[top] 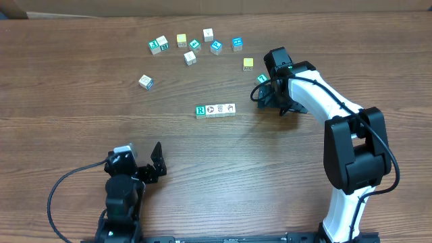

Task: Form a horizontal line

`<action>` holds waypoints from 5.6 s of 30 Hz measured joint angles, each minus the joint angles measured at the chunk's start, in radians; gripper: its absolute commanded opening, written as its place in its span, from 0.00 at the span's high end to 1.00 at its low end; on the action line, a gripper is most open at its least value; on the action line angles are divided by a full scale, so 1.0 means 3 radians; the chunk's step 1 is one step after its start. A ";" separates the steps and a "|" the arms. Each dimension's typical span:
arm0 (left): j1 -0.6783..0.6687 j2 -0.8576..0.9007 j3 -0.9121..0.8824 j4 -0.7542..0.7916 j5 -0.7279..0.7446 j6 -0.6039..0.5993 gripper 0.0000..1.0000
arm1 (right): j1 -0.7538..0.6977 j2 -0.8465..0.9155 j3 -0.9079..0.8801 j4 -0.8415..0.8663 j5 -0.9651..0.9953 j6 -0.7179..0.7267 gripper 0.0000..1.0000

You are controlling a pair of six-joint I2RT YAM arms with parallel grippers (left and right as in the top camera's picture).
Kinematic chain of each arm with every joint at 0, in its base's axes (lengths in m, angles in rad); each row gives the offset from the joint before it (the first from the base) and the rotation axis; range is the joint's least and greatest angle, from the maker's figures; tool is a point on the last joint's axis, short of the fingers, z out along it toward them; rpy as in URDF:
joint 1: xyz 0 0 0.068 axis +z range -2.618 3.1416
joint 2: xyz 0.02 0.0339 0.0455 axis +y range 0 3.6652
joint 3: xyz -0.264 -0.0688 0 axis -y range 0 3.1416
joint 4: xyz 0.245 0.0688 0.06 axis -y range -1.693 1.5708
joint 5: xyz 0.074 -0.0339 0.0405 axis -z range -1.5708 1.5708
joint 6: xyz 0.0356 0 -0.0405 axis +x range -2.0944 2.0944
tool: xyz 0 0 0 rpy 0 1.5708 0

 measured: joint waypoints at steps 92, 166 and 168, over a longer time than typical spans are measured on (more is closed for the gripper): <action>0.0000 -0.1433 0.0000 -0.0393 0.0028 0.0645 0.01 | -0.0056 -0.1629 -0.0585 0.0483 -0.0064 -0.0027 0.00; 0.0000 -0.1433 0.0000 -0.0394 0.0031 0.0646 0.01 | -0.0692 -0.6666 -0.4846 0.2721 -0.0614 -0.0512 0.00; 0.0000 -0.1433 0.0000 -0.0394 0.0031 0.0645 0.00 | -0.0692 -0.6739 -0.4846 0.2715 -0.0613 -0.0526 0.00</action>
